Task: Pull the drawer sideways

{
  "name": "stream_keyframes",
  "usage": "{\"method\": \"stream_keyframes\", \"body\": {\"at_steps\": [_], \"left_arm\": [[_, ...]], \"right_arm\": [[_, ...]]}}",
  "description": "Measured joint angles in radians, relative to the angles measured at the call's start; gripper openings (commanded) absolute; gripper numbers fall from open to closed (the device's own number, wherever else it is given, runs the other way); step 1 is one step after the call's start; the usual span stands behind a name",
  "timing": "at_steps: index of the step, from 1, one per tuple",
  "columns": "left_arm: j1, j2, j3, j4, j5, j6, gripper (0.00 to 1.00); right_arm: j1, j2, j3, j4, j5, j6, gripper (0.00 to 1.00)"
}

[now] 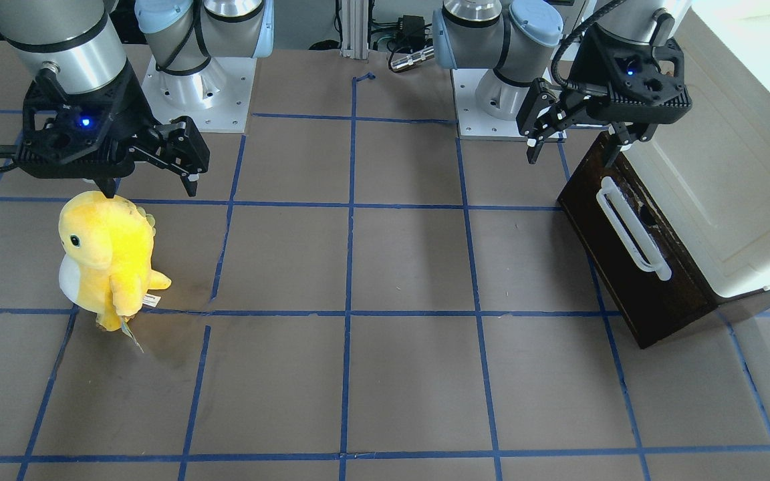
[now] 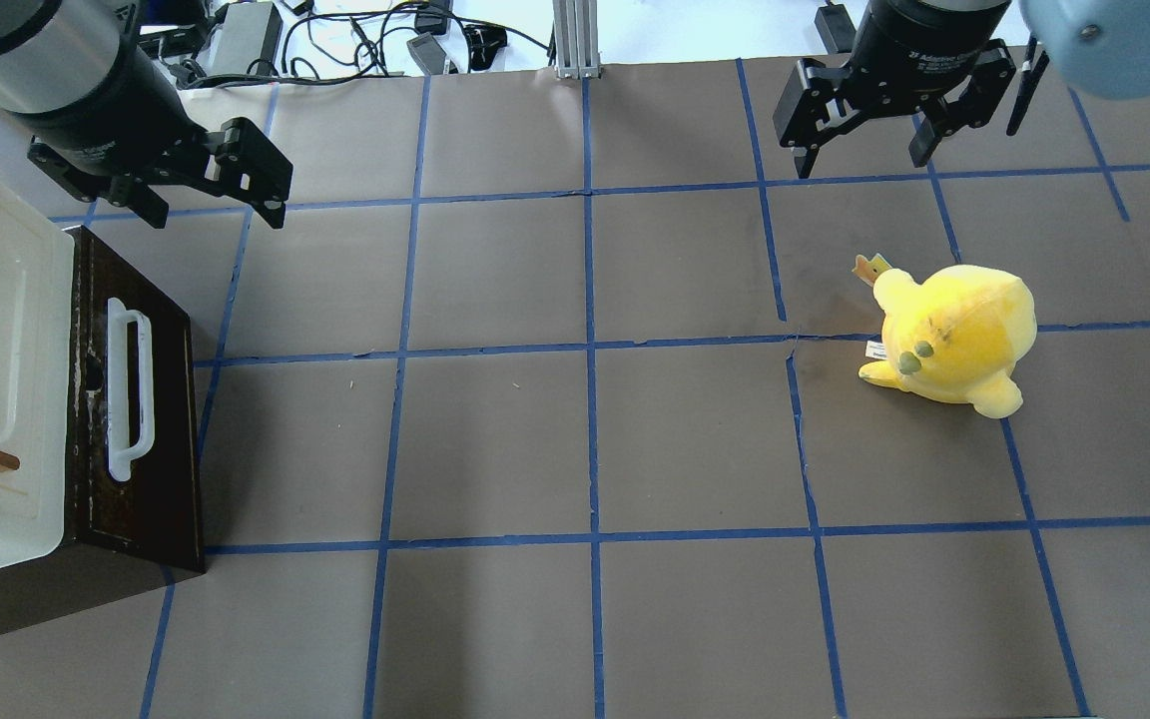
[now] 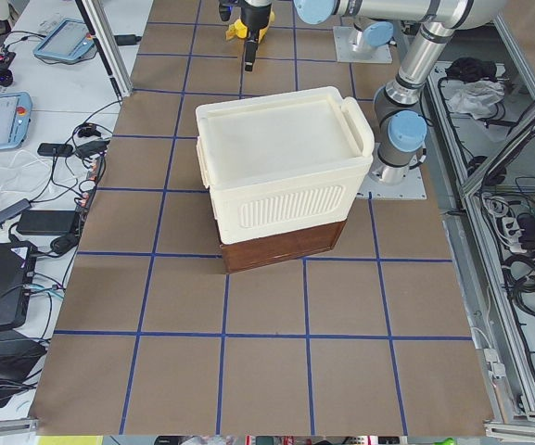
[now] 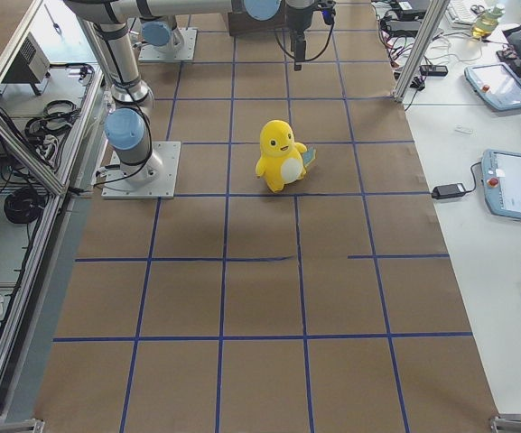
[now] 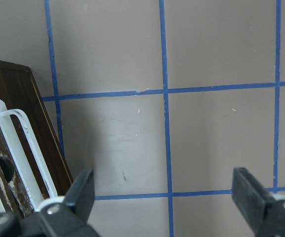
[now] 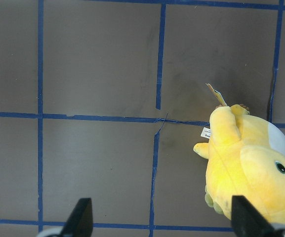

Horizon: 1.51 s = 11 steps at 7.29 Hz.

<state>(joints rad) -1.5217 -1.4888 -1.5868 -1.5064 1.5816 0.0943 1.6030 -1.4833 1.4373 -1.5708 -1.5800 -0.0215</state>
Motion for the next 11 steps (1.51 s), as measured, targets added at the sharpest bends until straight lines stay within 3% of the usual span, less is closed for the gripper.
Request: {"method": "stream_keyframes", "body": {"at_steps": [5,9,11], "left_arm": [[0.0,-0.019,0.001,-0.003,0.017,-0.045,1.0],[-0.097,-0.097,-0.044,-0.016,0.176,-0.272,1.0],[-0.139,-0.186,-0.064,-0.014,0.325,-0.41,1.0]], "right_arm": [[0.0,0.0,0.0,0.0,0.0,0.0,1.0],[0.0,0.0,0.0,0.0,0.0,0.0,1.0],[0.0,0.0,0.0,0.0,0.0,0.0,1.0]]}}
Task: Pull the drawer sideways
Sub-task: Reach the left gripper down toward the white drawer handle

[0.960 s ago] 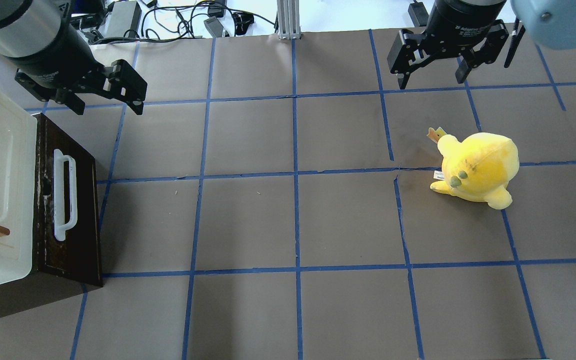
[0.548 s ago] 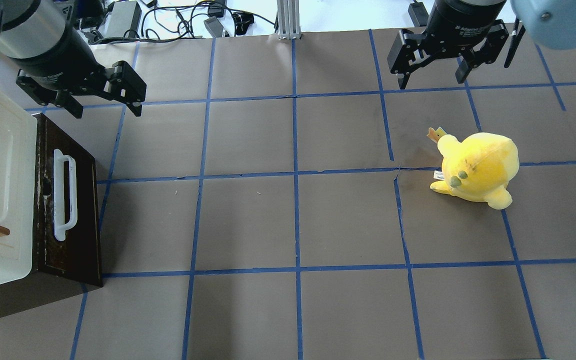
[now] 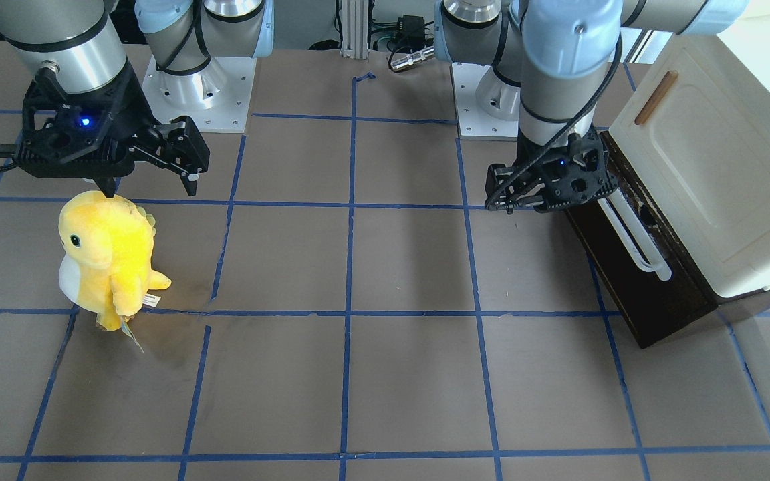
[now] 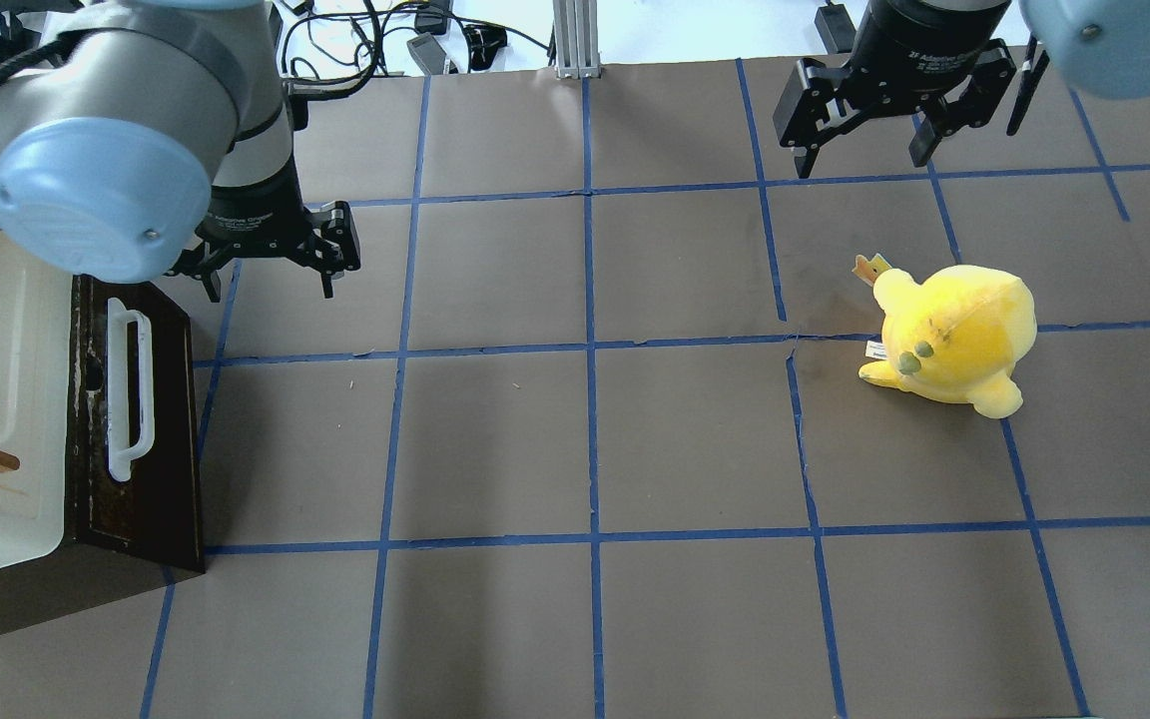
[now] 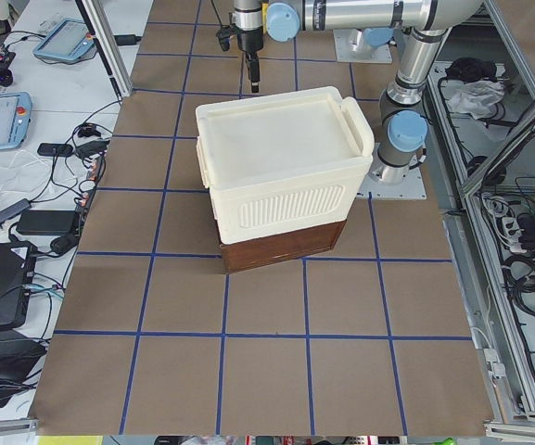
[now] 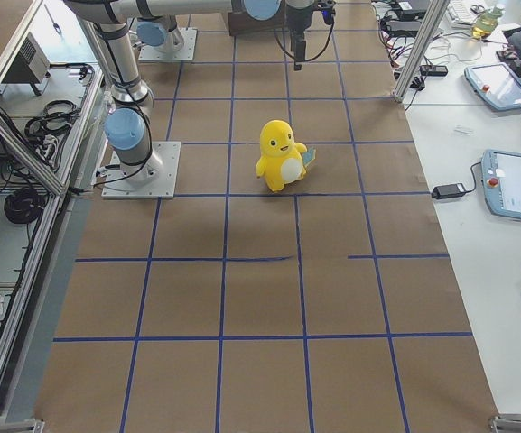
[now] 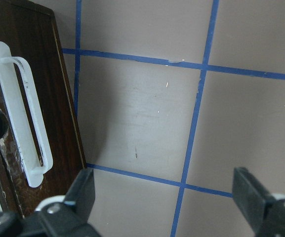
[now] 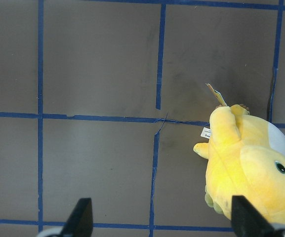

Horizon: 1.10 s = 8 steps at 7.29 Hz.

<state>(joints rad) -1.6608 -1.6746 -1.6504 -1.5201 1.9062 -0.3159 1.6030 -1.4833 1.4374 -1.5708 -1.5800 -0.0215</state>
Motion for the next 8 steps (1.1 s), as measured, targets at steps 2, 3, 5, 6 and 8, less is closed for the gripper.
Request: {"method": "stream_keyframes", "body": {"at_steps": [2,3,5,6,8], "left_arm": [[-0.017,-0.075,-0.023,-0.011,0.165,-0.127,1.0],[-0.039,-0.109,-0.035,-0.012,0.229,-0.168,1.0],[-0.07,-0.165,-0.087,-0.014,0.372,-0.255,1.0],[-0.074,-0.182,-0.111,-0.023,0.412,-0.292,1.0],[-0.074,-0.197,-0.129,-0.091,0.481,-0.32,1.0]], "right_arm": [[0.0,0.0,0.0,0.0,0.0,0.0,1.0],[0.0,0.0,0.0,0.0,0.0,0.0,1.0],[0.0,0.0,0.0,0.0,0.0,0.0,1.0],[0.0,0.0,0.0,0.0,0.0,0.0,1.0],[0.0,0.0,0.0,0.0,0.0,0.0,1.0]]}}
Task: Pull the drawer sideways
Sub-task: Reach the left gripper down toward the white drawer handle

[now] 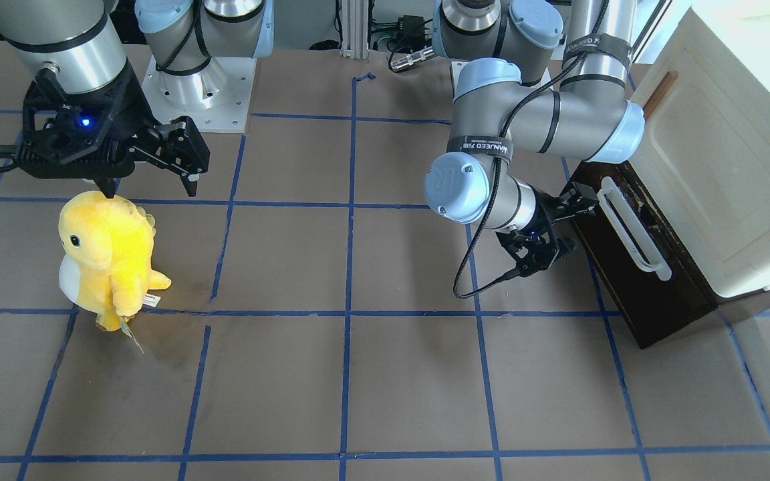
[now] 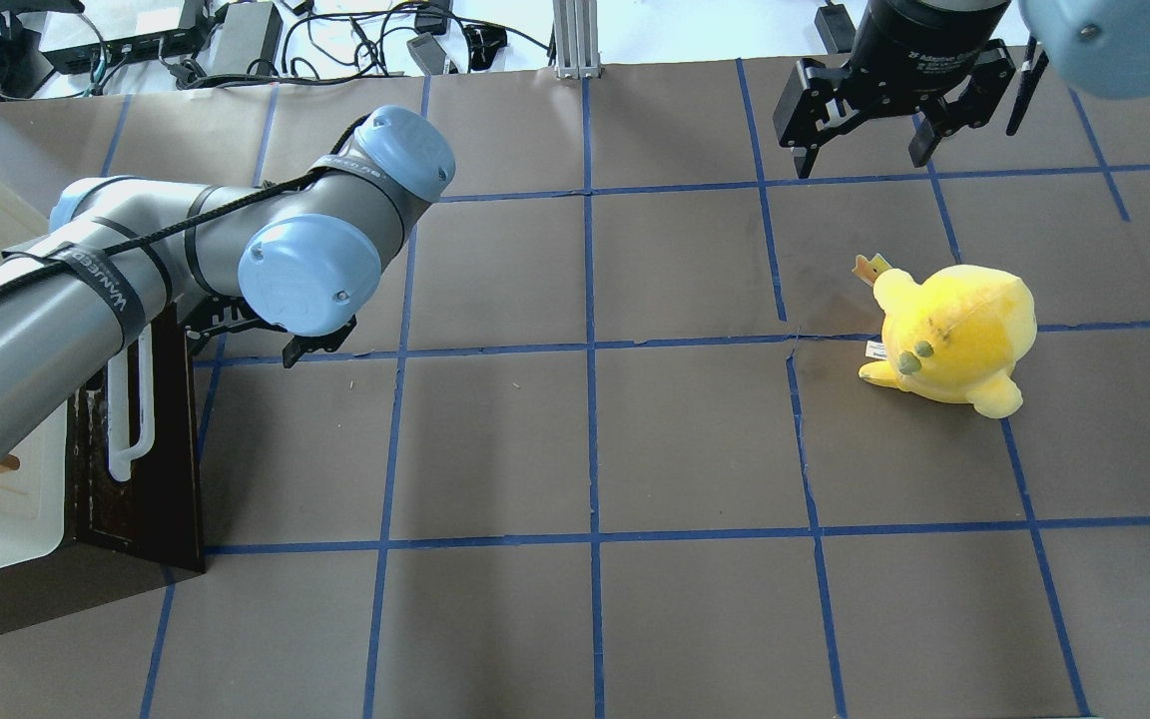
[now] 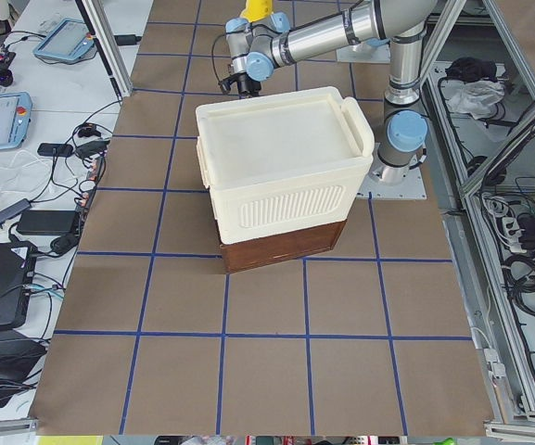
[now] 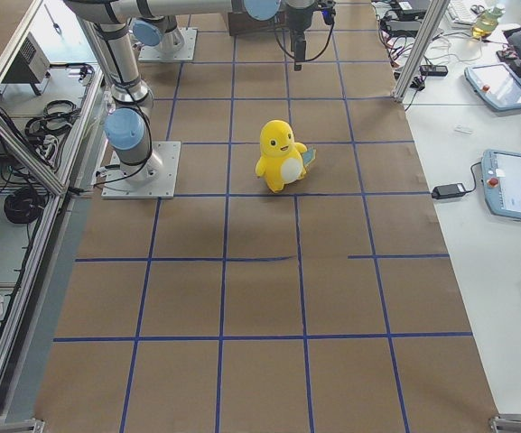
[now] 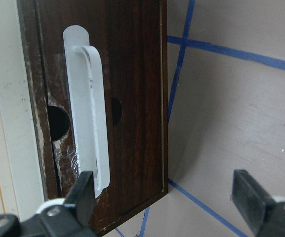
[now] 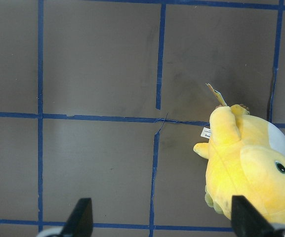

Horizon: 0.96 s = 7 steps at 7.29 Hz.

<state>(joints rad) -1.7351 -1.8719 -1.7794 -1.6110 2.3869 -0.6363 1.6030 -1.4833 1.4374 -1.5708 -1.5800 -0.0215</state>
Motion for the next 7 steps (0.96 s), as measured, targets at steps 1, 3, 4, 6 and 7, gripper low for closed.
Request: {"method": "stream_keyframes", "body": {"at_steps": [1,3,4,6,7], "left_arm": [[0.002,-0.003,-0.003,-0.039,0.042,-0.004,1.0],[0.006,-0.021,-0.014,-0.093,0.15,-0.001,1.0],[0.019,-0.036,-0.02,-0.109,0.21,0.004,1.0],[0.053,-0.069,-0.021,-0.118,0.284,0.009,1.0],[0.066,-0.082,-0.021,-0.119,0.323,0.009,1.0]], "right_arm": [[0.0,0.0,0.0,0.0,0.0,0.0,1.0],[0.0,0.0,0.0,0.0,0.0,0.0,1.0],[0.0,0.0,0.0,0.0,0.0,-0.001,1.0],[0.0,0.0,0.0,0.0,0.0,0.0,1.0],[0.0,0.0,0.0,0.0,0.0,0.0,1.0]]}}
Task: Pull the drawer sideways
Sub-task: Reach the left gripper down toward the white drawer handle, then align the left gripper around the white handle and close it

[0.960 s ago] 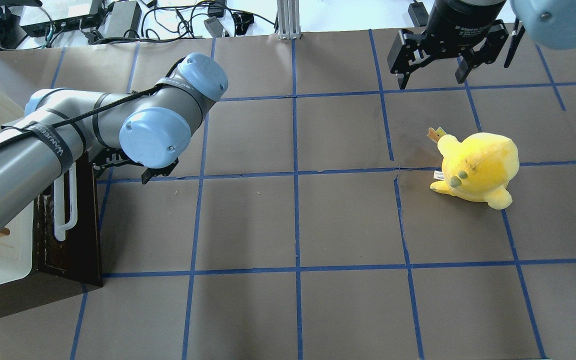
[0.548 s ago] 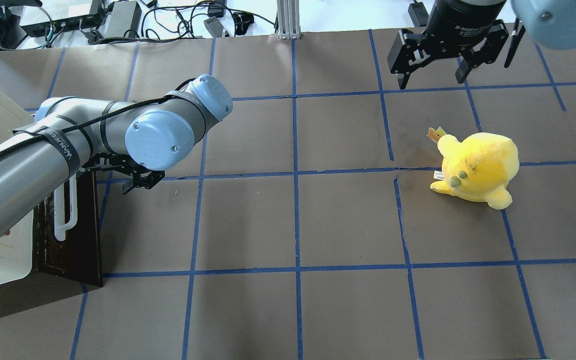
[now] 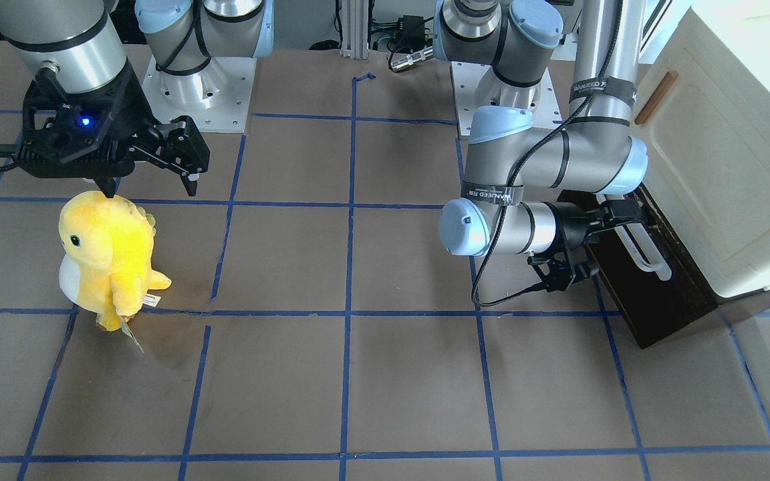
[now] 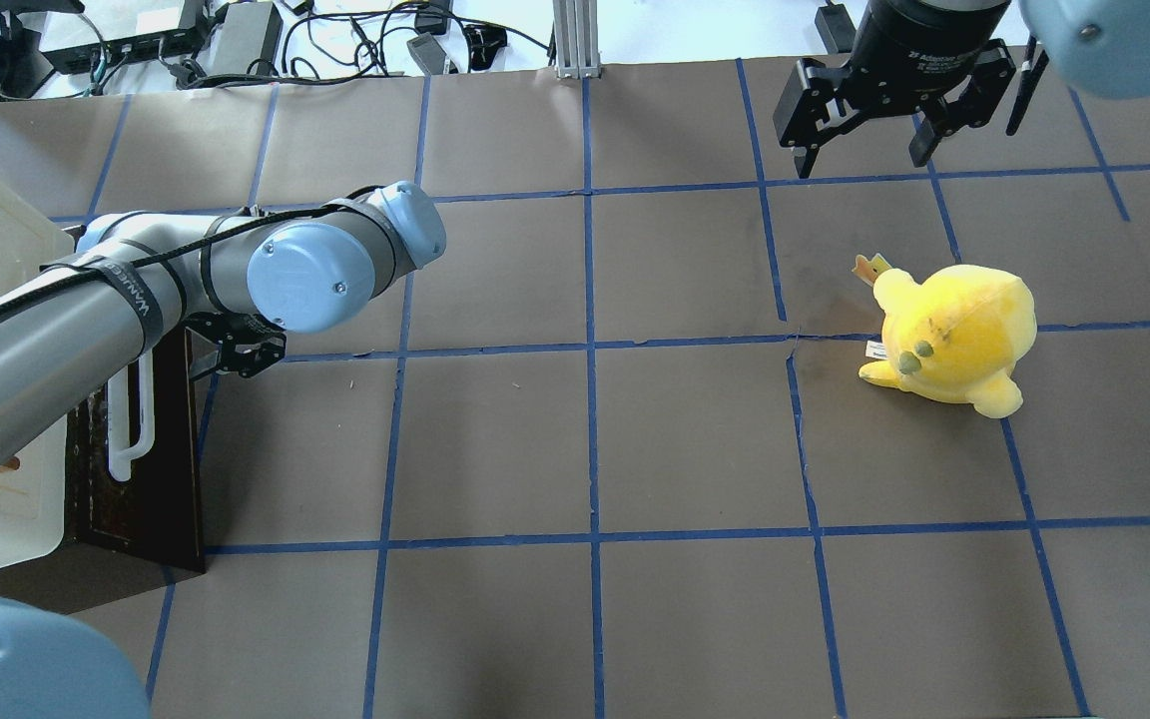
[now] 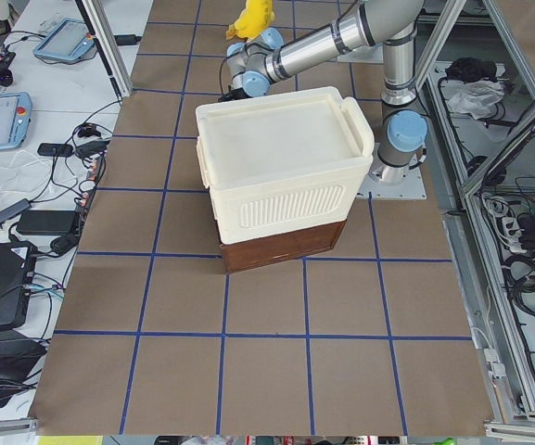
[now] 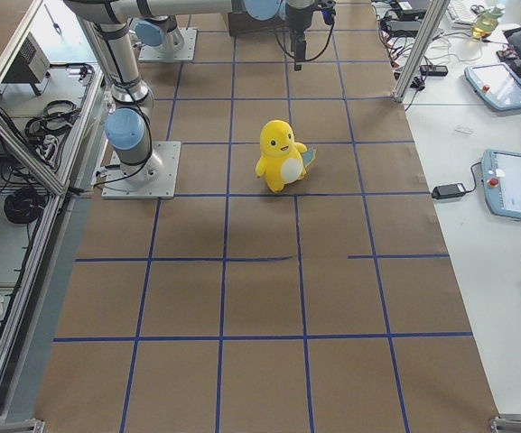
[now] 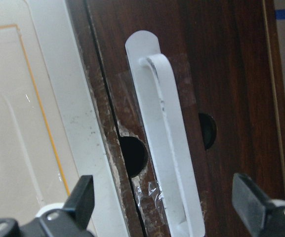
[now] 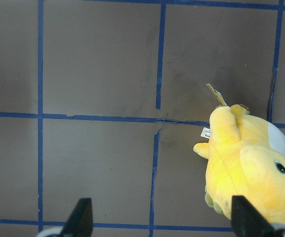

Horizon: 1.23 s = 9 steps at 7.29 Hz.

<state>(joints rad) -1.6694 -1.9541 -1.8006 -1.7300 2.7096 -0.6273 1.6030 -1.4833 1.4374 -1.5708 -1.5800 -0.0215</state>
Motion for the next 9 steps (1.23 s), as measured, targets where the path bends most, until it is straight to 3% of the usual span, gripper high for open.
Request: {"method": "stream_keyframes", "body": {"at_steps": [2,4,9], "left_arm": [[0.01,-0.022,0.001,0.002,0.037,0.001,1.0],[0.013,-0.053,0.01,0.012,0.047,0.003,0.9],[0.052,-0.076,0.001,0.015,0.048,0.0,0.91]], "right_arm": [[0.0,0.0,0.0,0.0,0.0,0.0,1.0],[0.0,0.0,0.0,0.0,0.0,0.0,1.0],[0.0,0.0,0.0,0.0,0.0,0.0,1.0]]}}
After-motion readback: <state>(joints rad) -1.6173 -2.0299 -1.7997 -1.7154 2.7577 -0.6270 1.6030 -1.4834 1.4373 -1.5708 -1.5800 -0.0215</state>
